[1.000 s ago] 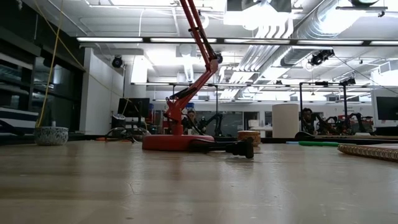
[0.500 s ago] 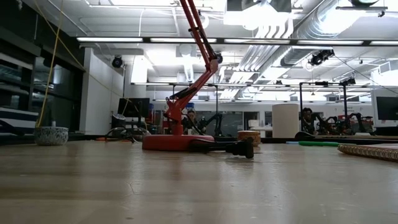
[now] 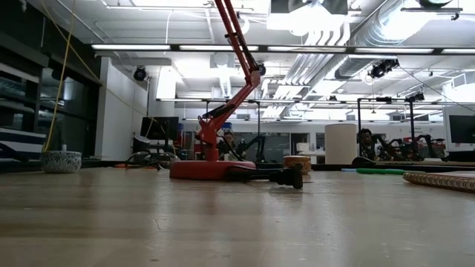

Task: Screw lightbulb
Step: Insert the lightbulb into the lamp

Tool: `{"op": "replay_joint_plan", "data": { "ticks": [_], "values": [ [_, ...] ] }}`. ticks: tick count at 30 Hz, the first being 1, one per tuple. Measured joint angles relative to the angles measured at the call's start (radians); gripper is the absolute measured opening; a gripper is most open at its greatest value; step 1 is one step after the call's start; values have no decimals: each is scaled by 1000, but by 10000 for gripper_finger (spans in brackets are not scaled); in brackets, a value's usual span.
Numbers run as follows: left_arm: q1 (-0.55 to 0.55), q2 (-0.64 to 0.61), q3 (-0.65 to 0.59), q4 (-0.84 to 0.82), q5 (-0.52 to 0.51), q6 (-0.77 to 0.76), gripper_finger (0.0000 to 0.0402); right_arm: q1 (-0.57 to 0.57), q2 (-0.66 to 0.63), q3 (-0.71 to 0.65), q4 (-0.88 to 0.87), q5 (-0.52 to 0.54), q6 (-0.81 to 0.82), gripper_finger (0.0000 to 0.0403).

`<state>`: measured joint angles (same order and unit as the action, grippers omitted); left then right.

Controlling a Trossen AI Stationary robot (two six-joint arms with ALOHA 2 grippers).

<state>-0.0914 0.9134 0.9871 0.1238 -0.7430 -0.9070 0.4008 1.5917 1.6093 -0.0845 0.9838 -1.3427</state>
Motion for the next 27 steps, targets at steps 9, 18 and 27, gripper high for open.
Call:
{"op": "replay_joint_plan", "data": {
  "ticks": [9, 18, 27],
  "values": [
    [93, 2, 0, -2, 204, -130, 181, -30, 0, 0, 48, 30, -74, 264],
    [117, 10, 0, -4, 276, -182, 181, -34, 4, 0, 105, 9, -96, 264],
    [136, 40, 0, 8, 310, -201, 181, -47, 39, 0, 112, -13, -98, 264]
  ]
}}
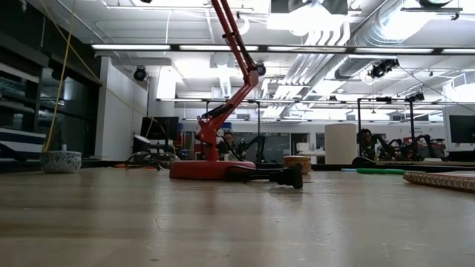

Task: Screw lightbulb
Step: Insert the lightbulb into the lamp

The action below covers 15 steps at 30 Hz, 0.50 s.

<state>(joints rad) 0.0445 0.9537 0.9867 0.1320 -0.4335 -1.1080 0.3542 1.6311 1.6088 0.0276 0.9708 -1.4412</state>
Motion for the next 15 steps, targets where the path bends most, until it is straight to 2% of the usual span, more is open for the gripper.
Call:
{"op": "replay_joint_plan", "data": {
  "ticks": [6, 10, 15],
  "values": [
    [10, 8, 0, 96, 6, 35, 181, -1, 1, -1, 28, -10, 0, 264],
    [6, 2, 0, 100, 6, 54, 181, -1, 1, -1, 58, -8, -28, 264],
    [-21, 2, 0, 89, -13, 72, 155, -10, 1, -1, 60, -8, -34, 264]
  ]
}}
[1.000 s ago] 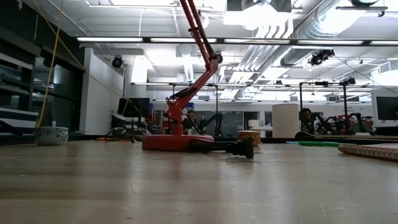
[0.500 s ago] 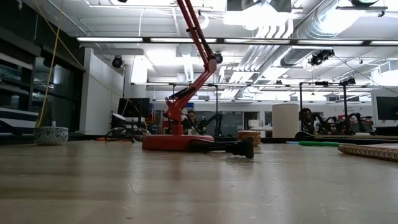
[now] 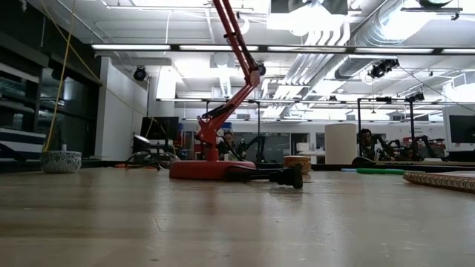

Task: Screw lightbulb
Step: Insert the lightbulb into the lamp

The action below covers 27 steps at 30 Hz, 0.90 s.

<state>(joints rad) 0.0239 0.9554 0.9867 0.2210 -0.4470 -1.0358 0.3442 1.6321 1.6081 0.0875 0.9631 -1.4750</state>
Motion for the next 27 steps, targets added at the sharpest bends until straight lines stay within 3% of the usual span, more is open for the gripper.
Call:
{"op": "replay_joint_plan", "data": {
  "ticks": [6, 13, 27],
  "values": [
    [-67, 3, 0, -33, -133, 35, 113, -11, 0, 0, 1, 1, 0, 264],
    [-128, 20, 0, 61, -278, 68, 106, -11, 0, 0, 2, -5, 0, 264],
    [-136, 105, 1, 205, -268, 53, 106, -11, -1, 0, 8, -10, 0, 264]
  ]
}}
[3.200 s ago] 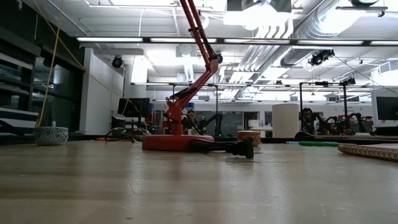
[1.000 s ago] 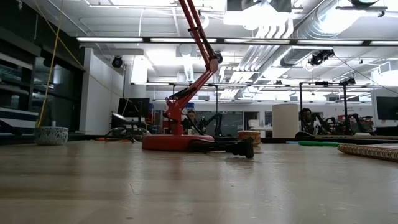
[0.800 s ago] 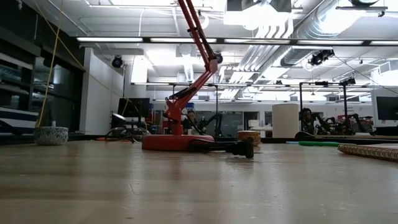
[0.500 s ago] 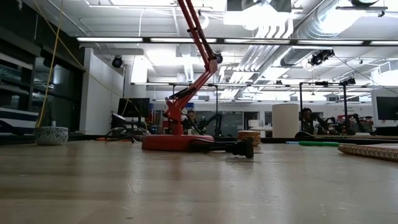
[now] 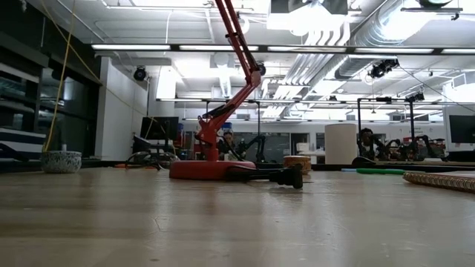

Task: Screw lightbulb
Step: Insert the lightbulb into the lamp

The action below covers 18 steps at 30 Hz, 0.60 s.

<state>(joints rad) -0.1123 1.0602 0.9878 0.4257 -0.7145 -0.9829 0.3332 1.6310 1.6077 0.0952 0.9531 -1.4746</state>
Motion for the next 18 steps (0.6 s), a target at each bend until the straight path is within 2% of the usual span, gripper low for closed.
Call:
{"op": "replay_joint_plan", "data": {
  "ticks": [18],
  "values": [
    [1, 3, 0, 14, 37, -11, 106, -31, 0, 0, 14, 0, 40, 264]
  ]
}}
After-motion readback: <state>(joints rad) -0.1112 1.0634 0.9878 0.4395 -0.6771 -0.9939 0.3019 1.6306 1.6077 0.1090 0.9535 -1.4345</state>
